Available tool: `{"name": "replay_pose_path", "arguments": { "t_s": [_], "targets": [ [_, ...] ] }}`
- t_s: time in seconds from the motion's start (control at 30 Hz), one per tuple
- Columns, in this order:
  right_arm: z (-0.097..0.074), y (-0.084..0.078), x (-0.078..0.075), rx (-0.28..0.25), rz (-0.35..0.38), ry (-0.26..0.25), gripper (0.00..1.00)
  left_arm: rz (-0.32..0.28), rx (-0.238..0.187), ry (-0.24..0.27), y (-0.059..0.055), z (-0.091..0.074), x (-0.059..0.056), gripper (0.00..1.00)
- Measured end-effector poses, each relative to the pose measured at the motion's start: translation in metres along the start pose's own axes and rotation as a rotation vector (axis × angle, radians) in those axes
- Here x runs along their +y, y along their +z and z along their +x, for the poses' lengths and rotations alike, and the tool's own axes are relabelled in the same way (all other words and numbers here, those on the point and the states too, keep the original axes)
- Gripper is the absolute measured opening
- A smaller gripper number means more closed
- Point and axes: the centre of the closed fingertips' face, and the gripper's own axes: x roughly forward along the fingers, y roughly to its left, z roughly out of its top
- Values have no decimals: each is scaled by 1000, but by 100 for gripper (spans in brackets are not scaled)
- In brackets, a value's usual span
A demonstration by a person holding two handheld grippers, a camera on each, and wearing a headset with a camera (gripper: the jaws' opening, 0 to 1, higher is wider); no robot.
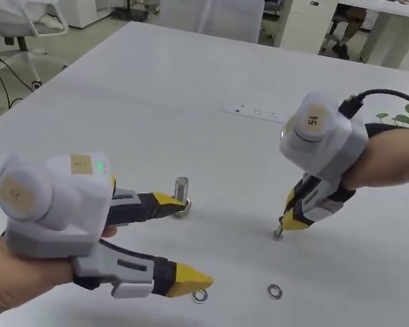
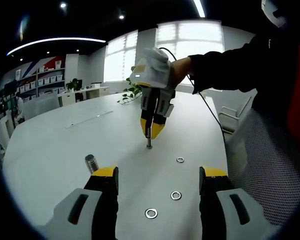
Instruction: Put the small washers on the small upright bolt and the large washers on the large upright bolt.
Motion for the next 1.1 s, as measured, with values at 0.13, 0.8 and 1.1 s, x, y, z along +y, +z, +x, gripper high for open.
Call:
{"name": "replay_pose_path", "arguments": {
  "t_s": [0.13, 0.8, 1.1],
  "targets": [
    [9, -3, 1, -1, 3, 4, 13, -2, 5, 1, -2, 0, -1, 65],
    [24, -3, 4, 6, -2, 20, 14, -9, 13, 2, -6, -2, -1, 65],
    [24, -2, 4, 1, 5, 20, 16, -9, 14, 3, -6, -2, 0, 65]
  ]
}}
